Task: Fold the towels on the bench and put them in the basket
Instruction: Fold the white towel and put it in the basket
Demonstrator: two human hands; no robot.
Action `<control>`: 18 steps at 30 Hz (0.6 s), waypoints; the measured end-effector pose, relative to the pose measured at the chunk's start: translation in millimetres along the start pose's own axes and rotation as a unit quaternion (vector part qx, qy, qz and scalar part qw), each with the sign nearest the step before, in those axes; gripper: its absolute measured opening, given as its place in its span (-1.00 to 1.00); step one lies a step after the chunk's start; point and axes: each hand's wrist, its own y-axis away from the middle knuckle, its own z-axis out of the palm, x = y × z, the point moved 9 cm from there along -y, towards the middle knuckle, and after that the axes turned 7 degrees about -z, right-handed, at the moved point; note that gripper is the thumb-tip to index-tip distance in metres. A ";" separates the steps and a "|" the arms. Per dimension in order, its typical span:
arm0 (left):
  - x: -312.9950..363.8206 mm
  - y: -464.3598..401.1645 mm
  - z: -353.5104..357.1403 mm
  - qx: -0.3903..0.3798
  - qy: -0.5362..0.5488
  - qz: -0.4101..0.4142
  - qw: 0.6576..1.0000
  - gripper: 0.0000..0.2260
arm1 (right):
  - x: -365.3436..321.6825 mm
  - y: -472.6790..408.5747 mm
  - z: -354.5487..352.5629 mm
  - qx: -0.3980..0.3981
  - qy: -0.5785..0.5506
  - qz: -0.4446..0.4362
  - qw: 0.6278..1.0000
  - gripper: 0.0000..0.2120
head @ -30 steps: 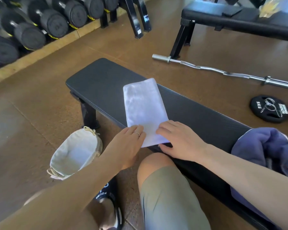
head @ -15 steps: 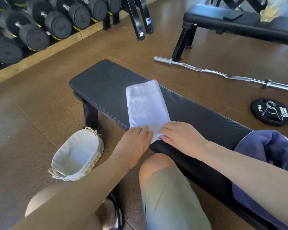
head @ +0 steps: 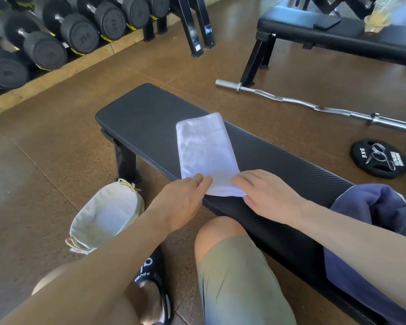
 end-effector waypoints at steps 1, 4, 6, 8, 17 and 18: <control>2.5 0.0 -3.6 0.009 -0.007 0.015 1.000 -0.60 | -0.2 1.1 -0.3 0.005 0.001 -0.001 1.000 -0.67; 14.2 3.3 -16.7 0.041 -0.026 0.088 0.995 -0.42 | 3.0 3.3 -3.6 0.022 -0.024 0.027 0.999 -0.76; 20.3 9.5 -16.1 0.047 -0.078 0.126 0.988 -0.45 | 7.7 4.7 -5.7 0.030 -0.045 0.057 0.997 -0.80; 19.9 12.9 -10.1 0.038 -0.114 0.134 0.984 -0.43 | 7.3 3.3 -6.1 0.026 -0.043 0.052 0.997 -0.81; 28.9 18.9 -2.6 0.075 -0.131 0.150 0.977 -0.68 | -26.6 1.2 -4.8 0.053 0.077 -0.079 0.992 -0.62; 29.1 19.1 -2.9 0.078 -0.127 0.150 0.977 -0.70 | -30.3 0.6 -0.5 0.045 0.087 -0.097 0.990 -0.69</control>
